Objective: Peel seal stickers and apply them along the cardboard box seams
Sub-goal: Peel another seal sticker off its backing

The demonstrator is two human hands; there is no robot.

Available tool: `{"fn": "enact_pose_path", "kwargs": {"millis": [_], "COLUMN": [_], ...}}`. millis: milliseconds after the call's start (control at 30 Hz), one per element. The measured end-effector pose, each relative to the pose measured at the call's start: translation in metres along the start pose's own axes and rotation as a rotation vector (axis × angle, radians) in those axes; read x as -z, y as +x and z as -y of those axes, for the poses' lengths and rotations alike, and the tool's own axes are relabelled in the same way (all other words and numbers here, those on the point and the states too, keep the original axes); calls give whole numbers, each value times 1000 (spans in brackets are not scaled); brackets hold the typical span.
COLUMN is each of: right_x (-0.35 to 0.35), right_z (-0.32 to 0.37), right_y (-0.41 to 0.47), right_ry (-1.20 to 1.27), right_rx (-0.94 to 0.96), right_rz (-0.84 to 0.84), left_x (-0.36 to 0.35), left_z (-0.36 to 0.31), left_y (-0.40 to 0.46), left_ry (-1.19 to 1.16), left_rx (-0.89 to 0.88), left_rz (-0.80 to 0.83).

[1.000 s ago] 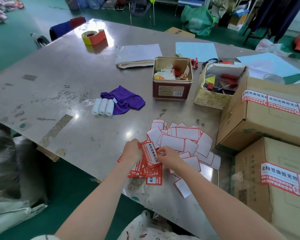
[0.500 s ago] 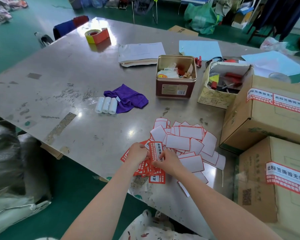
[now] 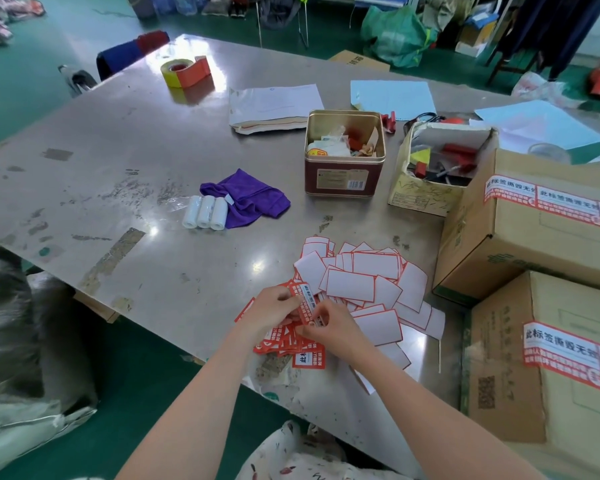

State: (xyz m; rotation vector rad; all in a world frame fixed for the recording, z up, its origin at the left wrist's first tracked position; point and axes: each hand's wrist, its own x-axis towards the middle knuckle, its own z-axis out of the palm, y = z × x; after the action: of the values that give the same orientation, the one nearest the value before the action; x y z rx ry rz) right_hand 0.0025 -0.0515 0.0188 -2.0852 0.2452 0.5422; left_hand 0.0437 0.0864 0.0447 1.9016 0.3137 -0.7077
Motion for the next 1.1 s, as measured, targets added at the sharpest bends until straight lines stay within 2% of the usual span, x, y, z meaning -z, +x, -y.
{"fn": "enact_pose_path", "kwargs": {"millis": [167,300,533,667,1100], "right_x": [15,29,43,47,45], "right_z": [8,10,8,11,10], "right_y": [-19,-31,-39,-43,-45], "right_ry": [240,380,471,460,490], "right_rx": [-6,-26,-4,7,-16], "right_rz": [75,146,187,174,172], "left_x": [7,10,8,8,10], "left_z": [-3,-5,-8,-9,-10], "left_y": [-9,-10,-10,-11,-14], "left_ry": [-222,-220,-71,-134,-131], "left_rx": [-58,-94,-129,-133,-134], "left_rz": [267,333,361,397,400]}}
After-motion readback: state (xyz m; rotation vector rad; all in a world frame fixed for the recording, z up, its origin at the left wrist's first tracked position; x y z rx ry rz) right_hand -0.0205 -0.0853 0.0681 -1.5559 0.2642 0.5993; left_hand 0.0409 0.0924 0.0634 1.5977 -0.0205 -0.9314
